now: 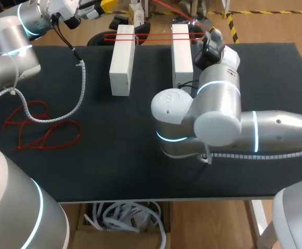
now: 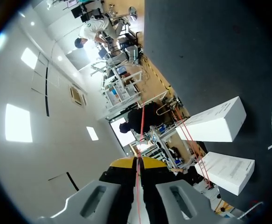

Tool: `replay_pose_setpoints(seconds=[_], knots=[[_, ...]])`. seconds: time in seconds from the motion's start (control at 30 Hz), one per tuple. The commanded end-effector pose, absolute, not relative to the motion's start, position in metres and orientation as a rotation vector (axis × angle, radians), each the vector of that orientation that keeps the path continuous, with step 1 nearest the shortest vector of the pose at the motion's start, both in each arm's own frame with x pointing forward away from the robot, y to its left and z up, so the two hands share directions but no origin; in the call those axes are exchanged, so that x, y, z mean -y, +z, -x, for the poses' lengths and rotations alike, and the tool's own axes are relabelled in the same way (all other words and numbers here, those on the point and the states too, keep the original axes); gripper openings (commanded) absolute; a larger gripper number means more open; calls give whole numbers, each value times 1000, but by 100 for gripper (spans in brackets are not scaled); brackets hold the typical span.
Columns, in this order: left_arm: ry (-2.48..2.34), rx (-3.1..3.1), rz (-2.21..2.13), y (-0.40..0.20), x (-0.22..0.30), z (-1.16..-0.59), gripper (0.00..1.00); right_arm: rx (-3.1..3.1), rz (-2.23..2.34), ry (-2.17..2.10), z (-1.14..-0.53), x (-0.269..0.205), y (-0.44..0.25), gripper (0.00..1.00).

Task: Grab the tape and strap the tape.

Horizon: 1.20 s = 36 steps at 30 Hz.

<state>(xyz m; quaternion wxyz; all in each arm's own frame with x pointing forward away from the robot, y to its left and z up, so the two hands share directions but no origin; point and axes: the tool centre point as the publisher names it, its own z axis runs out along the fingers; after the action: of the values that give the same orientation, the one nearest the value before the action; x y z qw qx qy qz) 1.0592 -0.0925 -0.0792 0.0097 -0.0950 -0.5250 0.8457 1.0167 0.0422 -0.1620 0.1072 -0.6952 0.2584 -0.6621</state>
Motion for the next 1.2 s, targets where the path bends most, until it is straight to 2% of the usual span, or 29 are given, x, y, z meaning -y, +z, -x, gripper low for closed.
replay_pose_setpoints(seconds=[0.03, 0.7, 1.07, 1.2], knots=[[2639, 1634, 301, -80, 92, -1061, 0, -753, 2057, -1945, -1016, -40, -161, 0], [2639, 1634, 301, -80, 92, -1061, 0, -733, 2092, -1899, -1015, -37, -160, 0], [1544, 2411, -163, -79, 101, -1062, 0, -733, 2092, -1899, -1015, -37, -160, 0], [1336, 2552, -226, -82, 102, -1058, 0, -733, 2092, -1899, -1015, -37, -160, 0]])
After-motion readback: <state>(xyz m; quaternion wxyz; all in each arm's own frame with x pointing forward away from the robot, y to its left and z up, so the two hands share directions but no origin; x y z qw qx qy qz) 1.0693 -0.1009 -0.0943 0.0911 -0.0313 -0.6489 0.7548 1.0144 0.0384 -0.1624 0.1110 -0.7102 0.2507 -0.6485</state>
